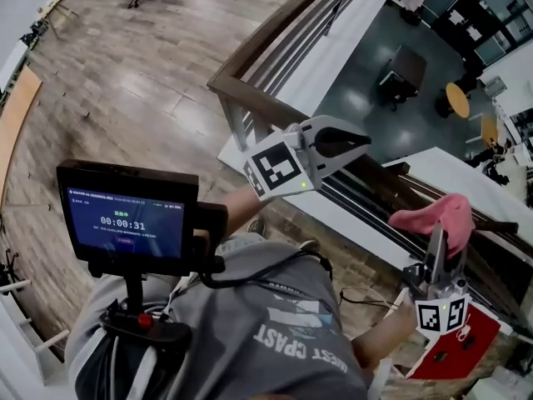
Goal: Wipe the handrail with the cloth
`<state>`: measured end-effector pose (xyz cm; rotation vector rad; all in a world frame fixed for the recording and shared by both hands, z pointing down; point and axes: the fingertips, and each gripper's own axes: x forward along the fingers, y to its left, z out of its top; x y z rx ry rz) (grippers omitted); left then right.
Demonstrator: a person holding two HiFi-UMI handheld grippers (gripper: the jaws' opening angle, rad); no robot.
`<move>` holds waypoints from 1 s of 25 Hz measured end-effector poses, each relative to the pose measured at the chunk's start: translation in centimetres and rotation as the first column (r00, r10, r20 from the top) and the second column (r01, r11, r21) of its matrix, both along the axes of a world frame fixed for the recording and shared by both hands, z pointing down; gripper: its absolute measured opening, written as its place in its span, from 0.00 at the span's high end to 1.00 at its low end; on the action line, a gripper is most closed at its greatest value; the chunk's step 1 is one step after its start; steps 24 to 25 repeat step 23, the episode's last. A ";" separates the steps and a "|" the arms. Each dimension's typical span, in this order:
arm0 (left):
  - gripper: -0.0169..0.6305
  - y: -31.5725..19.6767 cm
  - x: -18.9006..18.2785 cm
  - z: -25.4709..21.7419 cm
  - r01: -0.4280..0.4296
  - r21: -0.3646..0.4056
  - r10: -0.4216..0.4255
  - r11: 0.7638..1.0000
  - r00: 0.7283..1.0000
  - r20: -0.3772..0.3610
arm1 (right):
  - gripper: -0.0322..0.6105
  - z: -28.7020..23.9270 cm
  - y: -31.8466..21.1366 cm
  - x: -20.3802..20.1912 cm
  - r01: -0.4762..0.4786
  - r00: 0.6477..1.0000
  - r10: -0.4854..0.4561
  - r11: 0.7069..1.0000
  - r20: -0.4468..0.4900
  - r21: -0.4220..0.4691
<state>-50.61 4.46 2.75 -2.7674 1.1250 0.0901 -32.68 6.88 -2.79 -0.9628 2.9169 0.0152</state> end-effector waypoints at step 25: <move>0.96 0.1 0.5 1.0 -0.008 -0.017 0.009 1.000 1.000 0.021 | 0.84 1.9 0.2 1.8 -0.055 0.999 0.054 0.997 -0.008 -0.057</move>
